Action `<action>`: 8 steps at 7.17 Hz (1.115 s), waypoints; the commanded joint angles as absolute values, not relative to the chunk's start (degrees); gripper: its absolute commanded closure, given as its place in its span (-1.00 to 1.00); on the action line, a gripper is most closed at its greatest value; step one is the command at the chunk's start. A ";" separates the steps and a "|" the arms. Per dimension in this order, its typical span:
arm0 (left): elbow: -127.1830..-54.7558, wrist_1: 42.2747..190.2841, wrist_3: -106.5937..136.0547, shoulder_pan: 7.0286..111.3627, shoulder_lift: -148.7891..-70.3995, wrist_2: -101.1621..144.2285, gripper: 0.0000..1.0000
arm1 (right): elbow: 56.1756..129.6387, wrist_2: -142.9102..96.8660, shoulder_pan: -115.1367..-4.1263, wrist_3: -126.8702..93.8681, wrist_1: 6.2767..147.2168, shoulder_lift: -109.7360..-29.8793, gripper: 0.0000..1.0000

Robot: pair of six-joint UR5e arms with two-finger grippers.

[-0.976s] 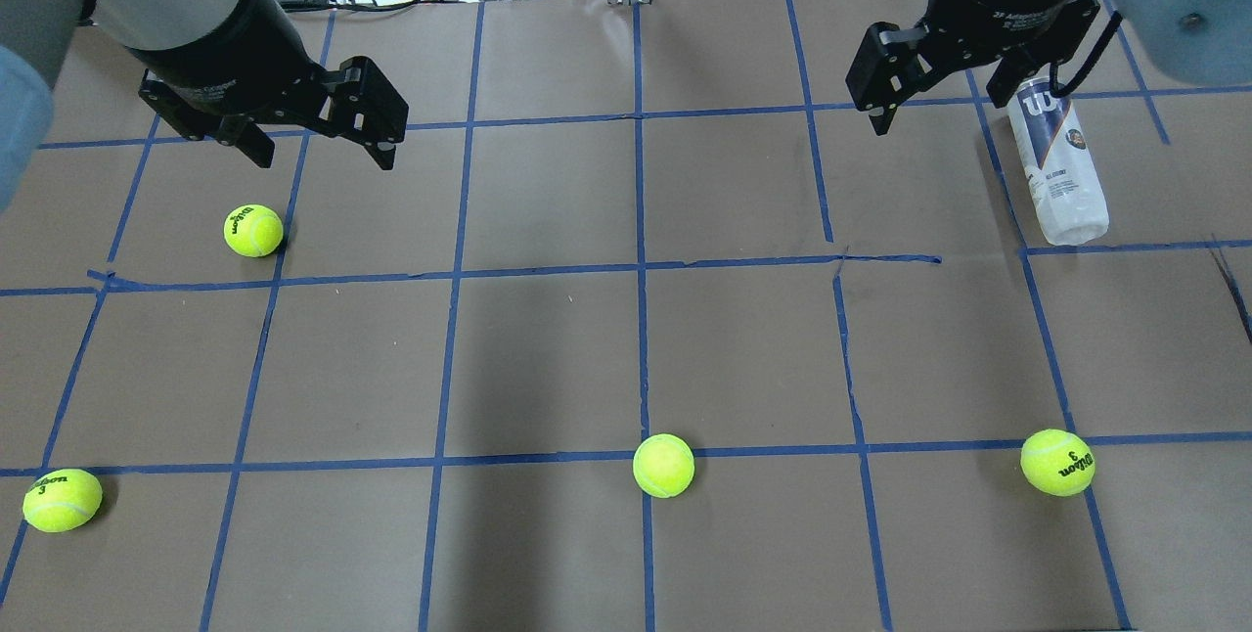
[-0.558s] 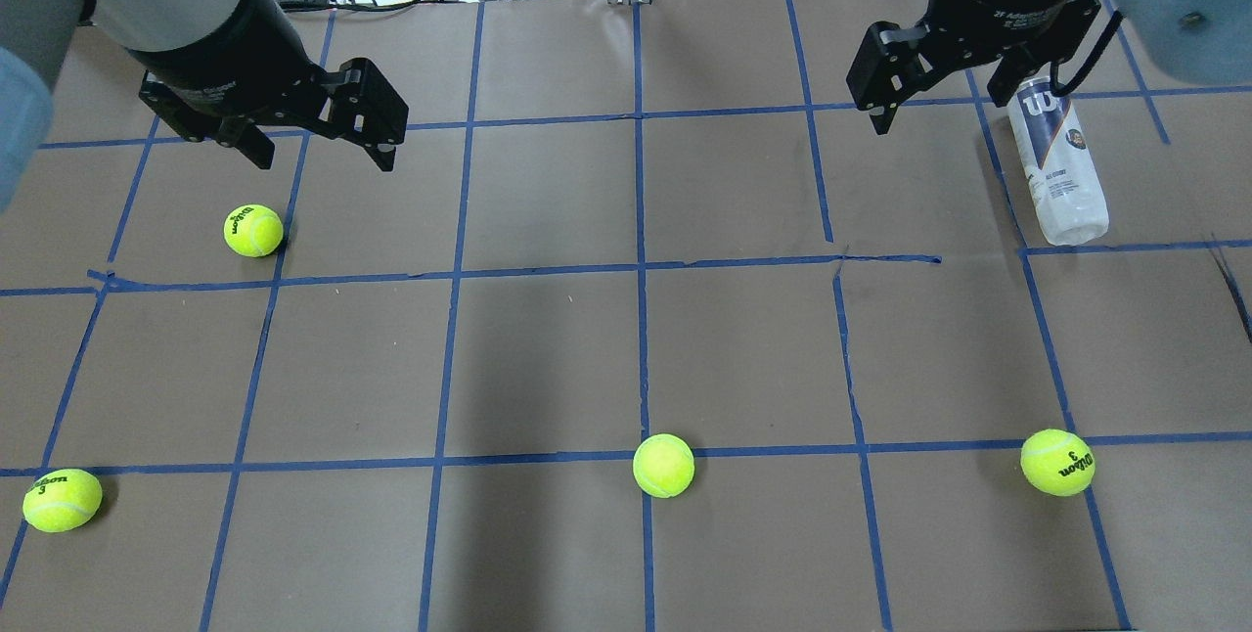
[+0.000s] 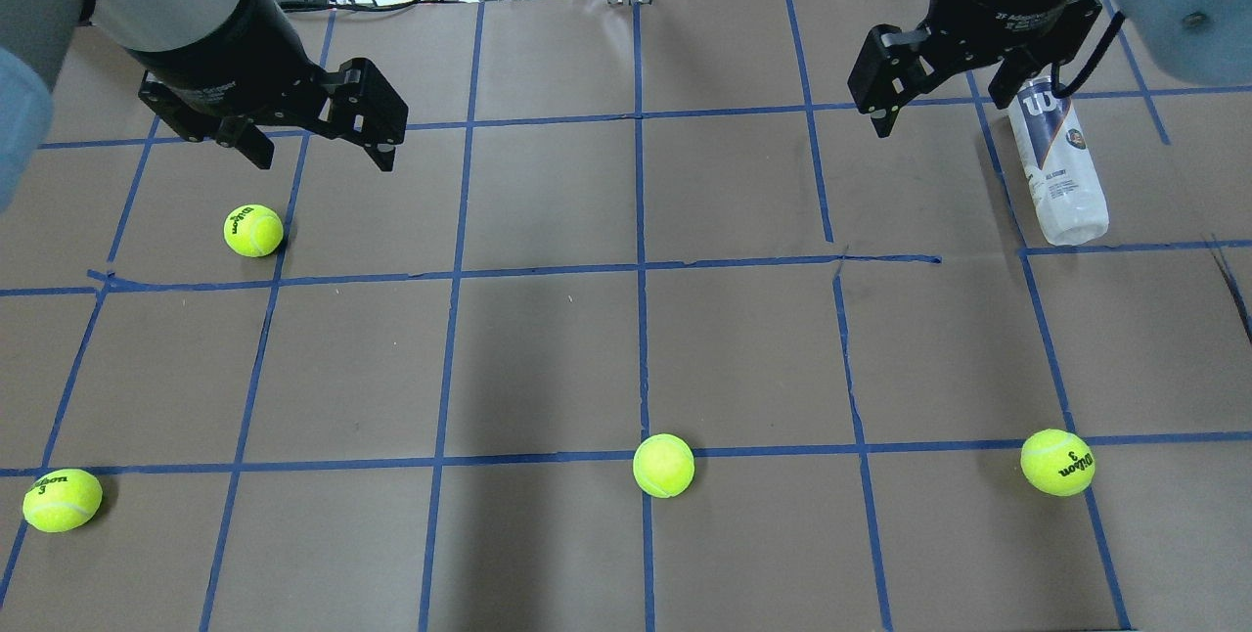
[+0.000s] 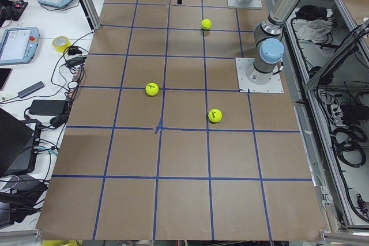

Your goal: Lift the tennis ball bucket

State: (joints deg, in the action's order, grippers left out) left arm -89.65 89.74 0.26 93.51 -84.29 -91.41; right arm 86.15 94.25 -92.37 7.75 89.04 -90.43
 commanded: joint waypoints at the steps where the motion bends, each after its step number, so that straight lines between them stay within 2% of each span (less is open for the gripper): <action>1: -89.65 89.74 0.26 93.52 -84.29 -91.41 -1.00 | 86.13 94.22 -92.37 7.73 89.21 -90.44 -1.00; 7: -89.65 89.74 0.26 93.52 -84.29 -91.41 -1.00 | 86.04 93.26 -91.15 6.07 89.91 -90.44 -1.00; 8: -89.65 89.74 0.26 93.52 -84.29 -91.41 -1.00 | 86.13 93.16 -87.31 6.85 90.17 -90.00 -1.00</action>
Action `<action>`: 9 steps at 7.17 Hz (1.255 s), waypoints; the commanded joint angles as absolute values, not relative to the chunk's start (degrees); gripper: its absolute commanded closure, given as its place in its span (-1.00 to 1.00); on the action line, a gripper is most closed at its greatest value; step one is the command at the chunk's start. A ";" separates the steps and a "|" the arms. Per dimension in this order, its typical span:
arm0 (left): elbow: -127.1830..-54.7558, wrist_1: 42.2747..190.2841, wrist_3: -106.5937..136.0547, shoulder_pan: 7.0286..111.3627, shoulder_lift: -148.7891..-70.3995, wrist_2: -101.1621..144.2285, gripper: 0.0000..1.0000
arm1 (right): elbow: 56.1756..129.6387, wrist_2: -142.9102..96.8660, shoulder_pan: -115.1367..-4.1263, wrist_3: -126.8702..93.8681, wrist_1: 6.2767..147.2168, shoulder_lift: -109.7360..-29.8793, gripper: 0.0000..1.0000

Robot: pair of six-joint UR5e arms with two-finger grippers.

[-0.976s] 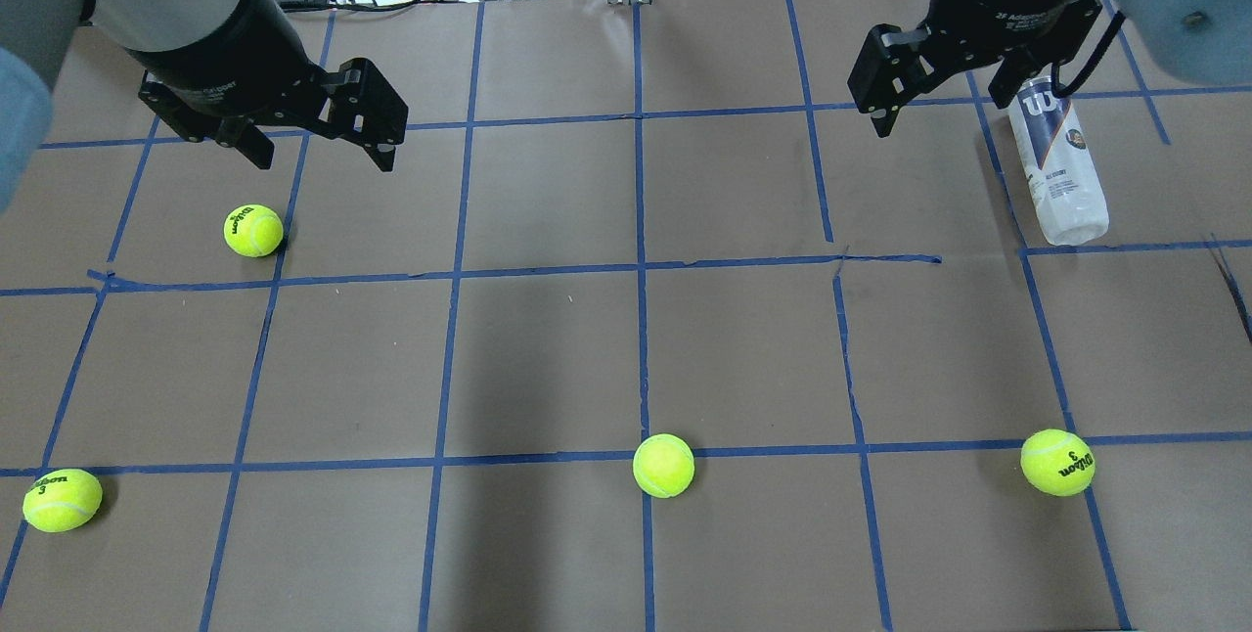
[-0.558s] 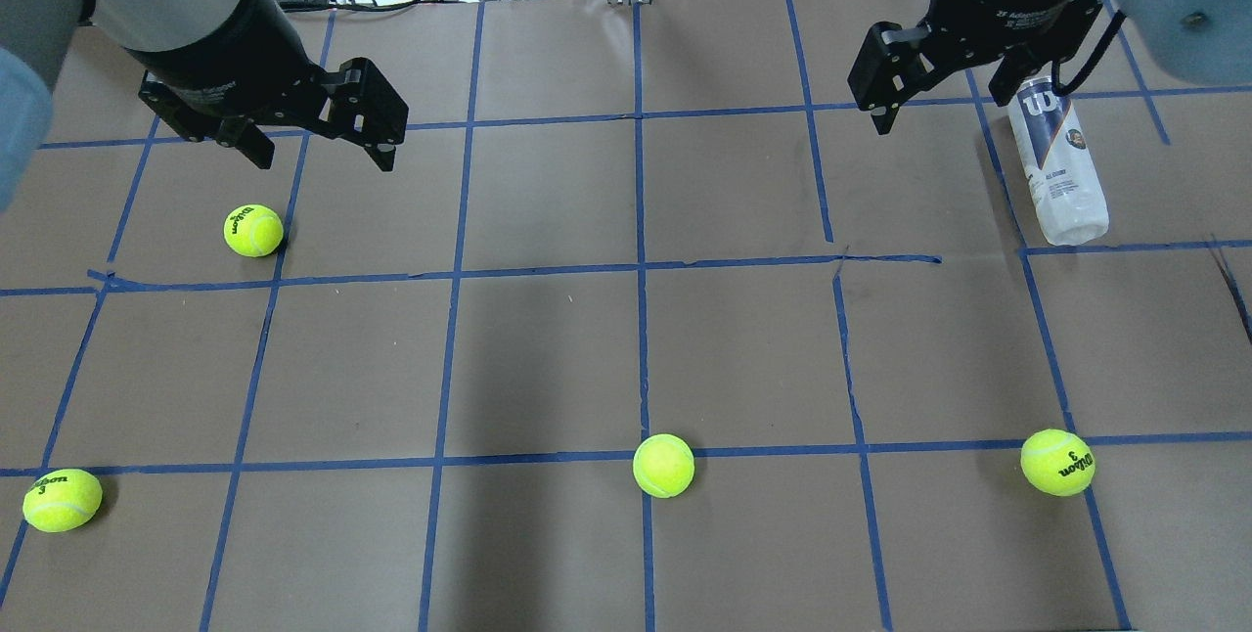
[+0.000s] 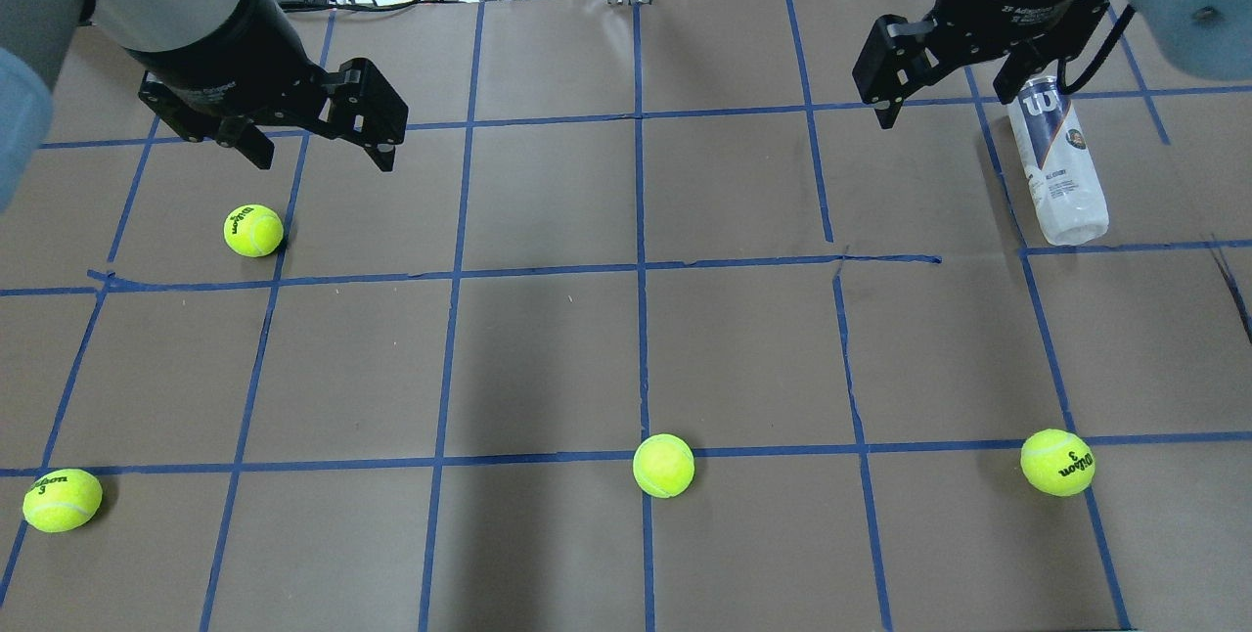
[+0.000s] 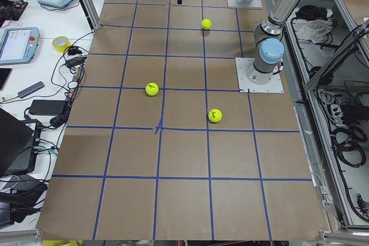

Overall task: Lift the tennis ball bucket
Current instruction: 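Move the right gripper over the white Wilson can and grasp its top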

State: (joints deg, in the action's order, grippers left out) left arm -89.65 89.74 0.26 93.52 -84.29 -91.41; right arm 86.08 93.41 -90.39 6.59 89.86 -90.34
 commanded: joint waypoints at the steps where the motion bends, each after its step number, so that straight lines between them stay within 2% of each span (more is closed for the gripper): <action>1: -89.65 89.74 0.26 93.52 -84.29 -91.41 -1.00 | 85.61 92.73 -81.88 6.07 90.96 -87.82 -1.00; 3: -89.65 89.74 0.26 93.52 -84.29 -91.41 -1.00 | 84.38 93.16 -76.22 6.16 96.55 -79.24 -1.00; 4: -89.65 89.74 0.26 93.52 -84.20 -91.41 -1.00 | 83.07 93.86 -74.11 7.46 106.68 -75.71 -1.00; 5: -89.65 89.74 0.26 93.52 -84.20 -91.41 -1.00 | 82.01 93.17 -71.57 10.08 108.53 -70.54 -1.00; 8: -89.65 89.74 0.26 93.52 -84.20 -91.41 -1.00 | 71.40 93.43 -69.17 12.56 112.59 -55.51 -1.00; 9: -89.65 89.74 0.26 93.52 -84.20 -91.41 -1.00 | 70.32 93.78 -69.17 12.83 114.76 -53.11 -1.00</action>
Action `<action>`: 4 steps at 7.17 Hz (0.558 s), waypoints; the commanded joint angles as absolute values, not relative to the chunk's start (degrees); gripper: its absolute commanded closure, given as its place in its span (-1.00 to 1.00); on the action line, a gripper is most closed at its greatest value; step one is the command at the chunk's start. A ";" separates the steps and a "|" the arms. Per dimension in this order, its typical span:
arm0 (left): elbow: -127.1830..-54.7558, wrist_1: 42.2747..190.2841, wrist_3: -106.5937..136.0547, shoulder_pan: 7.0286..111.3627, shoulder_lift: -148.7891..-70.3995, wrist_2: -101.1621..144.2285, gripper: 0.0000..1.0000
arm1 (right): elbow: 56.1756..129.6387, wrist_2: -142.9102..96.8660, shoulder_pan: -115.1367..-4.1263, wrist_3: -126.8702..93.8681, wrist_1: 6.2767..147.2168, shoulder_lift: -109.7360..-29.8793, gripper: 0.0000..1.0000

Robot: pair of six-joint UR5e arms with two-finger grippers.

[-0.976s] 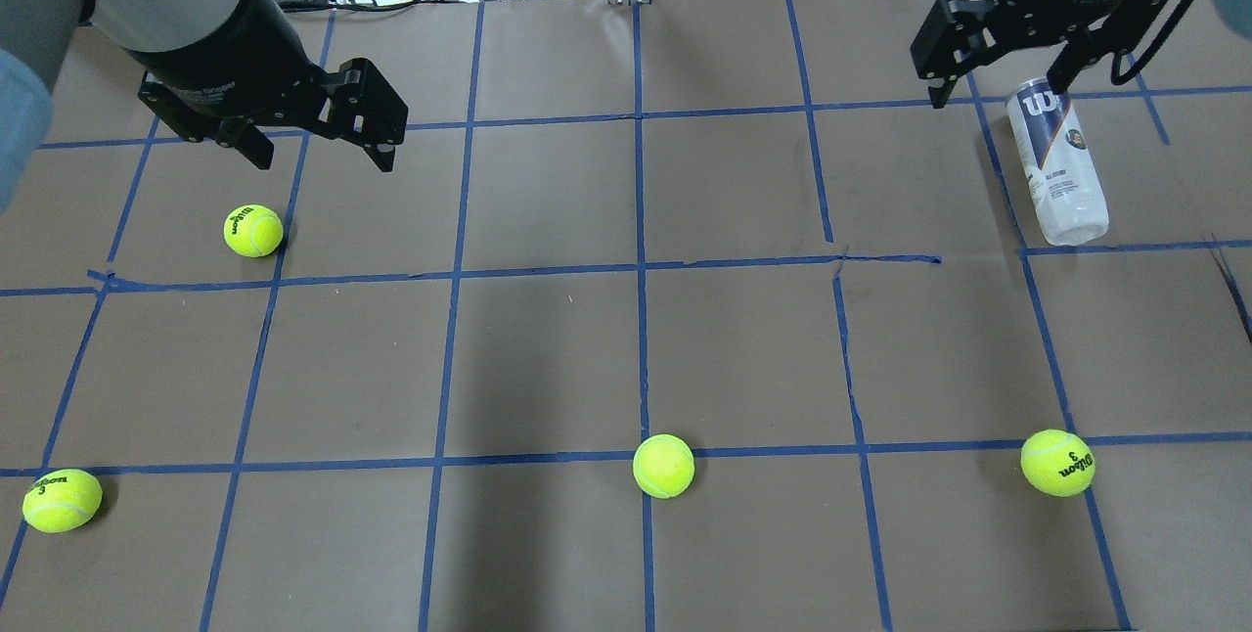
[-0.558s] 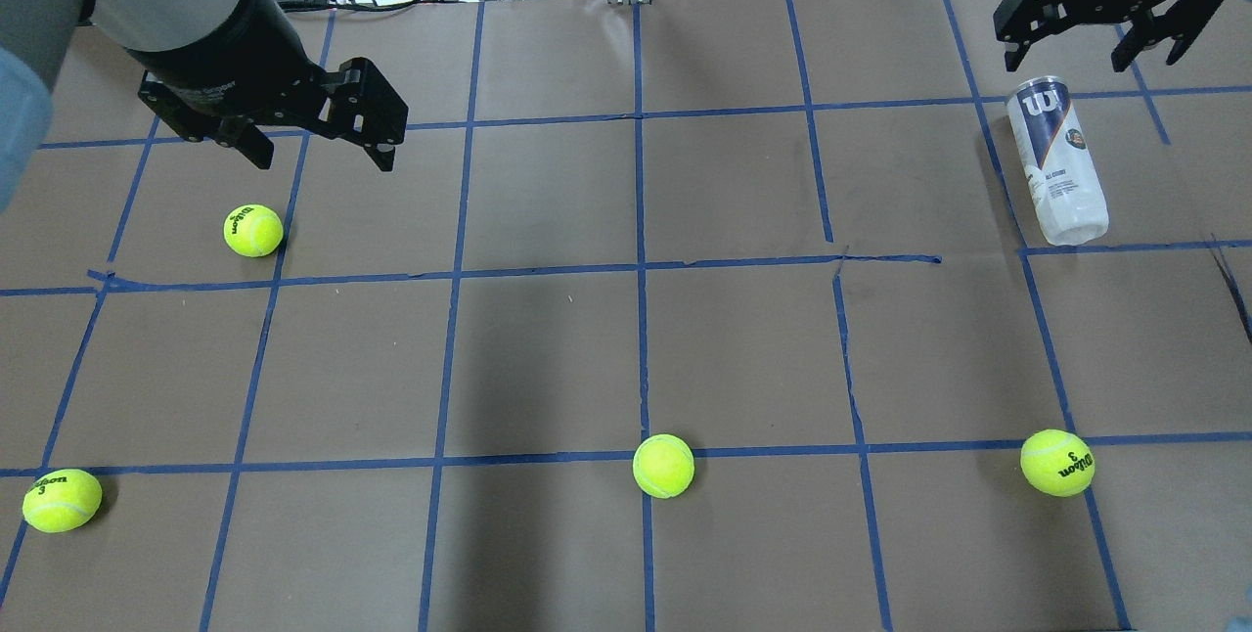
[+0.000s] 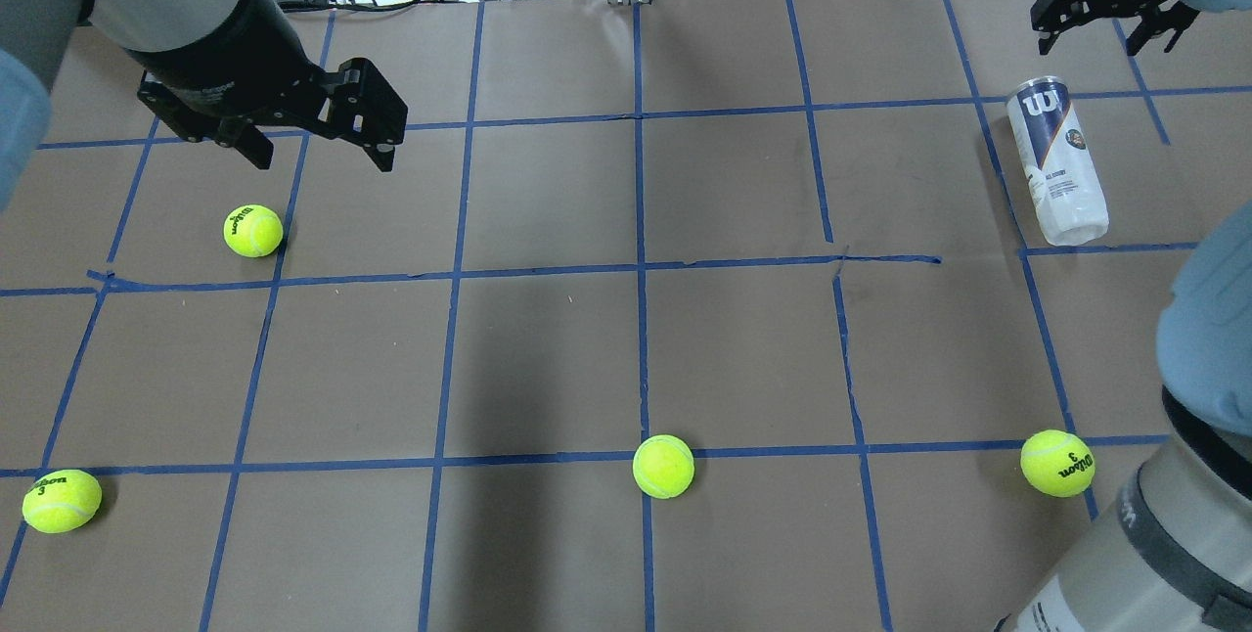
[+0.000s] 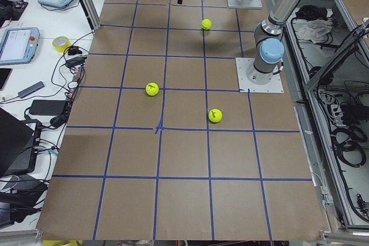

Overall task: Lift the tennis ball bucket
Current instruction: 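Move the right gripper over the white Wilson can and grasp its top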

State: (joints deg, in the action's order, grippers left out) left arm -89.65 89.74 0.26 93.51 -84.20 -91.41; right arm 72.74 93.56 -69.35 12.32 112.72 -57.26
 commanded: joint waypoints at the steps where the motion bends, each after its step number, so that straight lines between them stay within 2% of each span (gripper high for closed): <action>1: -89.65 89.65 0.26 93.52 -84.20 -91.32 -1.00 | 70.31 93.78 -69.17 12.92 115.48 -51.61 -1.00; 4: -89.65 89.65 0.26 93.51 -84.20 -91.32 -1.00 | 70.05 93.16 -68.04 16.95 119.00 -46.42 -1.00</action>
State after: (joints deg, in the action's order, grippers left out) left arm -89.65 89.65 0.26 93.46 -84.20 -91.32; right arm 70.20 93.31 -68.75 15.30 118.04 -48.34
